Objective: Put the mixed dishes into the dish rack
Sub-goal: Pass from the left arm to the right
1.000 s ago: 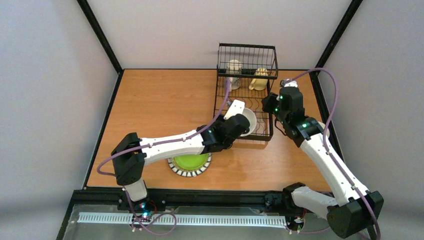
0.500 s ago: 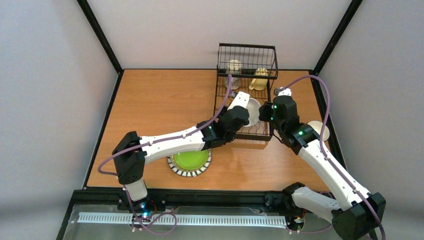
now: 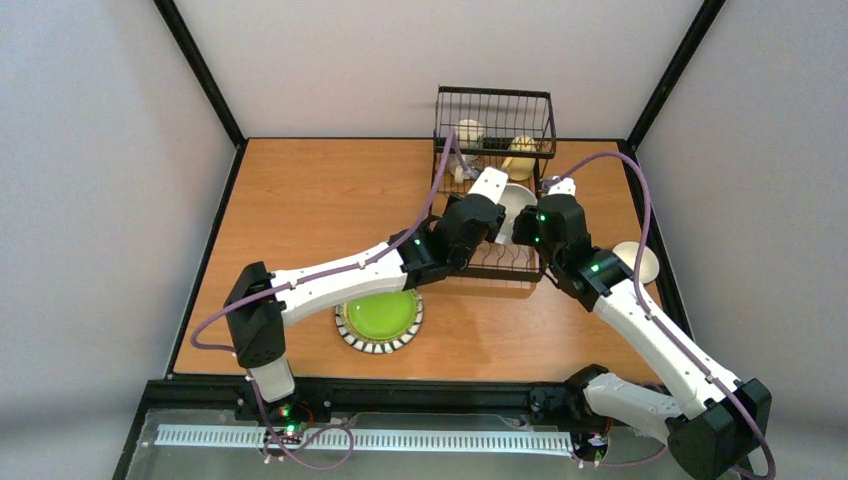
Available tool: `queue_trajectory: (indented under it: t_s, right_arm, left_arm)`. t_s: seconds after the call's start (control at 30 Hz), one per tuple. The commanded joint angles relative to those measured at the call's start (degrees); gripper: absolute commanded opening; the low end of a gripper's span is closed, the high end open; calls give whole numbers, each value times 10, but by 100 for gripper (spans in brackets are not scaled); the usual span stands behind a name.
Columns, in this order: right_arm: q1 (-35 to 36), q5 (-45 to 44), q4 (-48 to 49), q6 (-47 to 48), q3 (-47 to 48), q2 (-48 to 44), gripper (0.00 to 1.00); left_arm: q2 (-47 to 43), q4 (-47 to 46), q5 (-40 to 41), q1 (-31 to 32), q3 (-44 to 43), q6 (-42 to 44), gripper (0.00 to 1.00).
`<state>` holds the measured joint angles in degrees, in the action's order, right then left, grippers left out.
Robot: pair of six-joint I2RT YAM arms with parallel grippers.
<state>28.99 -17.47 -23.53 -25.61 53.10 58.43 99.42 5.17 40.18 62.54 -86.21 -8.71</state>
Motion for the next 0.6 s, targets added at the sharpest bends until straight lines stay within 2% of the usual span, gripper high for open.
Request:
queue_trajectory:
  t_s: [0.0, 0.1, 0.27, 0.57]
  right_arm:
    - [5, -28, 11, 2, -17, 5, 54]
    - [5, -30, 14, 0, -21, 5, 42]
    - [5, -39, 17, -2, -26, 5, 4]
    - [5, -36, 49, 3, -41, 0, 2]
  left_arm:
    - [-10, -4, -46, -12, -41, 6, 0]
    - [-17, 4, -65, -19, -41, -7, 0]
    - [-24, 22, -94, -36, -44, -36, 0]
    - [-21, 77, -108, -52, -60, -86, 1]
